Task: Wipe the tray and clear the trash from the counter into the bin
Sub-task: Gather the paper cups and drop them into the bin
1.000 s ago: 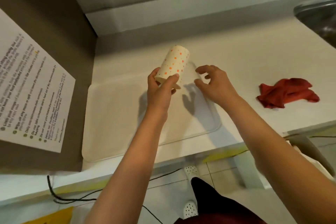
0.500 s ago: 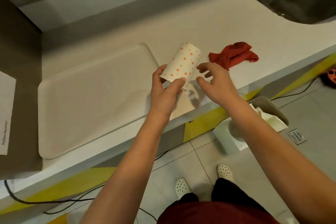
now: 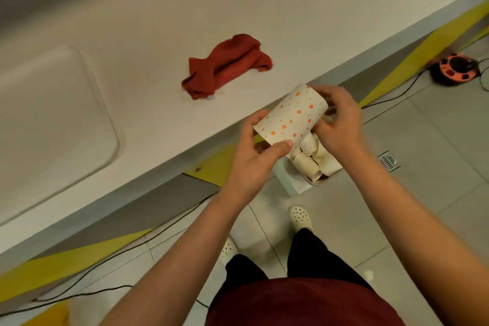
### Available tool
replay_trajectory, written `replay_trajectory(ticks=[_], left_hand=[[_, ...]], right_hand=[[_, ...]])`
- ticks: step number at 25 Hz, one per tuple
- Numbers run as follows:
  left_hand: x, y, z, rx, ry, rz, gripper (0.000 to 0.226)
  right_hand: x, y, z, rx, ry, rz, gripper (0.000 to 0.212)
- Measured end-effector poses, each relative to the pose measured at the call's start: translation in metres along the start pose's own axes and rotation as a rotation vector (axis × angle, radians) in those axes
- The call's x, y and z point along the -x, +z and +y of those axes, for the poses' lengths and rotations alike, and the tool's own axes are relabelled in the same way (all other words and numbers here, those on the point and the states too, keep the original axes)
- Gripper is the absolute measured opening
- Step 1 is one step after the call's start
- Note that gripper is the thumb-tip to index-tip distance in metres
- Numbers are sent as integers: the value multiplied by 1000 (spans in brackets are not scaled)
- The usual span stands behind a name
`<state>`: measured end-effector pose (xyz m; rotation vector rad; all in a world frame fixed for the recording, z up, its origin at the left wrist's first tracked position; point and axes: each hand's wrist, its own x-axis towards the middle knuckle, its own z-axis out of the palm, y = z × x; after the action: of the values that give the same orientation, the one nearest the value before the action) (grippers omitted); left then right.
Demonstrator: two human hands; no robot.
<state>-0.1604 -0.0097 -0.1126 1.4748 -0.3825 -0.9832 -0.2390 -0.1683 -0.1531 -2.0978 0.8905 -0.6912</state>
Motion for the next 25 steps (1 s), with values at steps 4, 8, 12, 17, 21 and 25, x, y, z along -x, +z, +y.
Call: replay_trajectory(ticks=[4, 8, 12, 17, 21, 25], left_hand=[[-36, 52, -48, -21, -203, 148, 49], [-80, 87, -108, -8, -447, 316, 58], [-115, 111, -154, 13, -657, 388, 71], [-154, 129, -185, -39, -737, 494, 69], [-173, 131, -210, -87, -759, 573, 74], [-181, 136, -228, -155, -714, 578, 87]], right_hand=[[-18, -34, 92, 60, 105, -47, 29], [-27, -47, 191, 194, 406, -219, 32], [-19, -40, 263, 251, 686, -455, 42], [-24, -27, 302, 221, 924, -596, 50], [-30, -18, 311, 212, 922, -665, 49], [-31, -12, 317, 267, 876, -700, 46]])
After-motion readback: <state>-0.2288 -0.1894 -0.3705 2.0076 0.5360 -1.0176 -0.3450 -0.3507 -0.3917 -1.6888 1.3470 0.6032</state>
